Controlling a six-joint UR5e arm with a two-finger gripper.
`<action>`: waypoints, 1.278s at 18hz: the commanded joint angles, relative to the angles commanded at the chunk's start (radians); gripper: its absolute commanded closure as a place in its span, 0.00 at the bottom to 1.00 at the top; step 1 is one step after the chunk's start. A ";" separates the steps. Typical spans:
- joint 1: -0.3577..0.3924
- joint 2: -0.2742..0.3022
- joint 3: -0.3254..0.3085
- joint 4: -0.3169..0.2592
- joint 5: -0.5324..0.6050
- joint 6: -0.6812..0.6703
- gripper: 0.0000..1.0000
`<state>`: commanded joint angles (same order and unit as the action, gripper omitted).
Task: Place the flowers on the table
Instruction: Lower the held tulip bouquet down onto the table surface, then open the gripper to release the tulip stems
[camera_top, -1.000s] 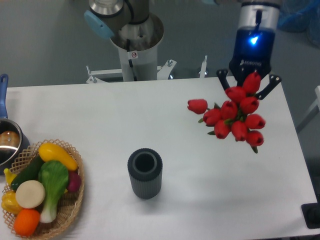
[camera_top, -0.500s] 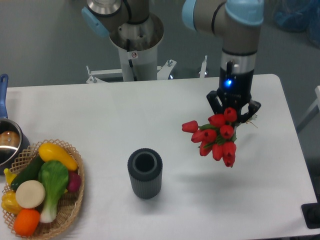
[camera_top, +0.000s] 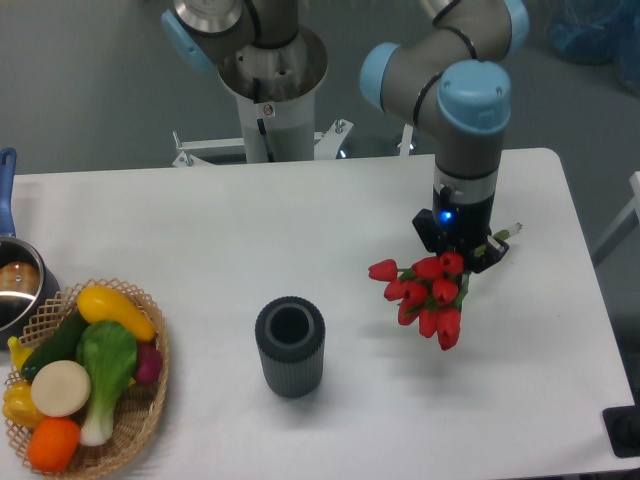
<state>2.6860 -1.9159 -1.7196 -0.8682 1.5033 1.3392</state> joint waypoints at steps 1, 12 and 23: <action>-0.003 -0.005 0.000 0.000 -0.002 0.000 0.71; -0.028 -0.080 0.002 0.006 0.002 -0.012 0.68; -0.009 -0.081 0.055 0.029 -0.008 -0.014 0.00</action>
<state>2.6767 -1.9973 -1.6644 -0.8391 1.4956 1.3255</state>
